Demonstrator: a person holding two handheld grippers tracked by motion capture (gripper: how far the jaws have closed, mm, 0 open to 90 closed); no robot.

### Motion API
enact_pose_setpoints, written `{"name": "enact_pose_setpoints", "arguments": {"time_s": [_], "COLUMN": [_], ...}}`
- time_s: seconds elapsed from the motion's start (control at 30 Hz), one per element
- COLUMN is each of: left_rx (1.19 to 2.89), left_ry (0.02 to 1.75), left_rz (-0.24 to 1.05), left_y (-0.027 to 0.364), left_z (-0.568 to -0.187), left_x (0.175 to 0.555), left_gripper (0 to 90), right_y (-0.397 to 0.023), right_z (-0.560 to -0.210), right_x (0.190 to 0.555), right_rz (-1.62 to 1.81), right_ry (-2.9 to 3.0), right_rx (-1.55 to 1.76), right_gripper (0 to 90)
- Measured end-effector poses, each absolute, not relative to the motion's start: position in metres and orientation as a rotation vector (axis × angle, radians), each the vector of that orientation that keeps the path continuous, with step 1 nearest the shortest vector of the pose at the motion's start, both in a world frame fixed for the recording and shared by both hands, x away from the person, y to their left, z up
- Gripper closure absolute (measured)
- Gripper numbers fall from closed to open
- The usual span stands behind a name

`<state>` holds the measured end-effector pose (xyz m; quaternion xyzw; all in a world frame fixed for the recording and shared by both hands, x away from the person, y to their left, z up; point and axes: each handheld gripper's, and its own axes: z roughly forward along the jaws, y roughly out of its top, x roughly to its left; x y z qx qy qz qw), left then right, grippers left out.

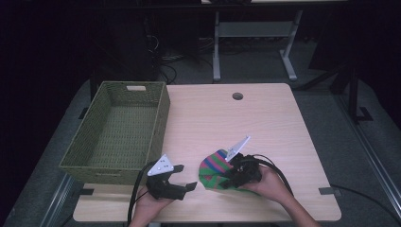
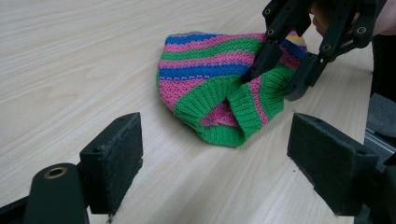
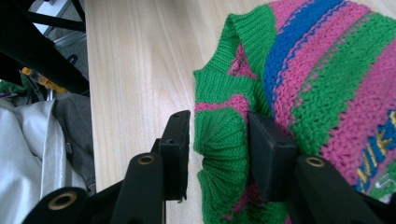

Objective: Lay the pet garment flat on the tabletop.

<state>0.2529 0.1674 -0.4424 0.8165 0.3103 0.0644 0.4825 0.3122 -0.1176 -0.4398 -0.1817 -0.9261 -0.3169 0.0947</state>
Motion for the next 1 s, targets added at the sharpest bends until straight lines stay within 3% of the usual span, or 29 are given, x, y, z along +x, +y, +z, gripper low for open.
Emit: {"name": "enact_pose_setpoints", "arguments": {"time_s": [1.0], "left_rx": [2.008], "left_ry": [0.741], "left_rz": [0.138], "left_y": [0.1645], "left_z": [-0.4435], "left_x": [0.2528], "left_gripper": [17.9], "right_y": [-0.1239], "right_z": [-0.4416], "right_x": [0.3073], "right_rz": [-0.968], "right_ry": [-2.737], "right_rx": [-0.522], "right_gripper": [79.5]}}
